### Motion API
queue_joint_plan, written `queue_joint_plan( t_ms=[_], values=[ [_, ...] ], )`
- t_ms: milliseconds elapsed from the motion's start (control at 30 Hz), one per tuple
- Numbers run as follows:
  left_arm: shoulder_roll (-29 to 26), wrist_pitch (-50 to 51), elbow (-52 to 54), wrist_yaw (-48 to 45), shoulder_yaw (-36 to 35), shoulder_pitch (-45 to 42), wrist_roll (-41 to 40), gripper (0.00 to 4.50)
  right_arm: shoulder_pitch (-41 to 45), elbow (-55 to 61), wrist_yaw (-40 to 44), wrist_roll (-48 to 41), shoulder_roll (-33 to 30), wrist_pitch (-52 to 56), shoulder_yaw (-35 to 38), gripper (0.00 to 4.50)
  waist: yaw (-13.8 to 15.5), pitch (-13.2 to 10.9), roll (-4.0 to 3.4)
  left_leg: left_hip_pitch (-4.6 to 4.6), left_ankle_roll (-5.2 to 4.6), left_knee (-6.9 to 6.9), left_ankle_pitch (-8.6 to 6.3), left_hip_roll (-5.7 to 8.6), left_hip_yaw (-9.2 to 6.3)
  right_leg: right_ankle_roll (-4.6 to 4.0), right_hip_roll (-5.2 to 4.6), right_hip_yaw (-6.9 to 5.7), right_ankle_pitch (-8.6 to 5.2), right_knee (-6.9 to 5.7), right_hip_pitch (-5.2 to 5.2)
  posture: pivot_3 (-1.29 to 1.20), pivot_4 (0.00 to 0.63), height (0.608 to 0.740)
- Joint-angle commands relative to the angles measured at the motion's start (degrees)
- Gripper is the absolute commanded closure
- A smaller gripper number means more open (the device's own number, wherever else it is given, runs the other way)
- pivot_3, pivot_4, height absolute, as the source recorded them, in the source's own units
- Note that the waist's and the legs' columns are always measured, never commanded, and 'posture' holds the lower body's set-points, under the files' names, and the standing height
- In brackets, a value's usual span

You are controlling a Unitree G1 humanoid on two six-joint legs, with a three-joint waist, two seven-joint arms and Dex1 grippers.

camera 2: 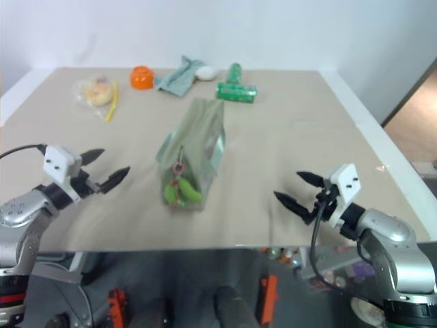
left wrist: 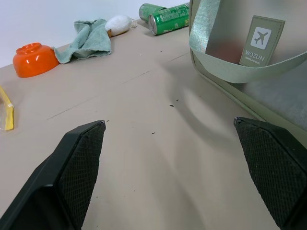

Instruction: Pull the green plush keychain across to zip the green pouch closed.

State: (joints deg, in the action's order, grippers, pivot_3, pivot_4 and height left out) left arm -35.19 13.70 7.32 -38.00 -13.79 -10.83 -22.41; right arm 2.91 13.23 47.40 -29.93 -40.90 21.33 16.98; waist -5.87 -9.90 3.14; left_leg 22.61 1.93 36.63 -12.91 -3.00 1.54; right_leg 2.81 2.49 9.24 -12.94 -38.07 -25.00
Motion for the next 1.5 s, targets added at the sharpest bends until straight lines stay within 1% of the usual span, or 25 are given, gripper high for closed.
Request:
queue_joint_plan(
  t_ms=[33, 233, 700, 1000, 1067, 1167, 1200, 1300, 1400, 1500],
  values=[
    [-0.3, -1.2, 0.3, -0.8, -0.3, -0.9, 0.0, 0.05, 0.6, -0.6, 0.3, 0.0, -0.6, -1.7, 2.4, 0.00, 0.0, 0.0, 0.00, 0.00, 0.00, 0.00, 0.00, 0.00, 0.00, 0.00, 0.00, 0.00, 0.00, 0.00, 0.00, 0.00, 0.150, 0.740],
    [0.2, -1.7, -0.3, -2.7, -0.4, -0.7, -1.0, 0.05, 0.4, -2.3, 0.9, 0.6, -0.7, -3.3, 2.2, 0.00, 0.0, 0.0, 0.00, 0.00, 0.00, 0.01, 0.00, 0.01, 0.01, 0.01, -0.01, 0.00, 0.00, 0.00, 0.00, 0.00, 0.150, 0.740],
    [-0.2, -2.5, -1.7, -5.6, -1.9, -0.3, -2.0, 0.05, 0.6, -2.3, 1.7, 0.1, -0.9, -2.5, 1.8, 0.00, 0.0, 0.0, 0.00, 0.00, 0.00, 0.01, 0.00, 0.01, -0.01, 0.01, -0.01, -0.03, 0.00, -0.02, 0.00, 0.00, 0.150, 0.740],
    [0.1, -1.0, 2.6, -6.5, -2.7, 0.2, -6.5, 0.05, 3.1, -3.3, 3.2, 0.8, -1.6, -3.1, 1.0, 0.00, 0.0, 0.0, -0.01, 0.00, 0.00, 0.01, 0.00, 0.01, 0.00, 0.03, -0.02, -0.03, 0.02, -0.02, 0.00, 0.00, 0.150, 0.740],
    [-0.2, -0.4, 5.5, -7.8, -2.6, 1.8, -8.4, 0.05, 6.0, -3.9, 5.7, -0.1, -3.3, -1.9, 0.2, 0.00, 0.0, 0.0, -0.02, 0.00, 0.00, 0.02, 0.00, 0.01, 0.01, 0.03, -0.02, -0.02, 0.02, -0.02, 0.00, 0.00, 0.150, 0.740],
    [-1.3, -0.7, 7.1, -9.9, -2.1, 2.6, -9.2, 0.05, 12.5, -5.0, 9.5, -2.6, -5.9, 1.8, -1.4, 0.00, -0.1, -0.1, -0.12, -0.02, 0.00, 0.02, 0.00, 0.01, 0.08, 0.03, -0.04, 0.02, 0.02, -0.02, -0.01, 0.00, 0.150, 0.740],
    [-1.7, -0.4, 7.9, -10.8, -2.2, 3.1, -9.7, 0.05, 17.6, -6.0, 11.2, -2.8, -6.6, 2.8, -3.3, 0.00, -0.1, -0.1, -0.11, -0.01, -0.02, 0.02, 0.01, 0.01, 0.05, 0.02, -0.04, 0.01, 0.03, -0.02, -0.01, 0.00, 0.150, 0.740],
    [-2.5, 0.3, 9.0, -12.0, -2.2, 3.6, -10.4, 0.05, 28.6, -8.9, 14.6, -1.7, -6.9, 3.7, -8.0, 0.00, -0.4, -0.1, -0.19, -0.07, -0.10, 0.03, 0.06, -0.02, 0.05, -0.23, 0.00, -0.02, 0.03, -0.06, -0.04, 0.00, 0.150, 0.740],
    [-2.5, 1.9, 10.9, -11.9, -2.1, 3.9, -11.9, 0.05, 33.5, -11.6, 17.3, -0.5, -6.1, 2.9, -10.9, 0.00, -0.2, -0.1, -0.14, -0.08, -0.15, 0.00, 0.09, -0.05, -0.04, -0.28, 0.05, -0.11, 0.00, -0.07, -0.01, 0.00, 0.150, 0.740],
    [-2.4, 4.1, 13.6, -11.3, -2.0, 4.5, -13.5, 0.05, 36.4, -14.1, 20.6, 0.5, -5.5, 1.2, -13.4, 0.00, 0.2, -0.1, -0.12, 0.07, -0.13, 0.00, 0.08, -0.03, -0.11, -0.11, -0.01, -0.20, -0.05, -0.06, -0.03, 0.00, 0.150, 0.740]
  ],
)
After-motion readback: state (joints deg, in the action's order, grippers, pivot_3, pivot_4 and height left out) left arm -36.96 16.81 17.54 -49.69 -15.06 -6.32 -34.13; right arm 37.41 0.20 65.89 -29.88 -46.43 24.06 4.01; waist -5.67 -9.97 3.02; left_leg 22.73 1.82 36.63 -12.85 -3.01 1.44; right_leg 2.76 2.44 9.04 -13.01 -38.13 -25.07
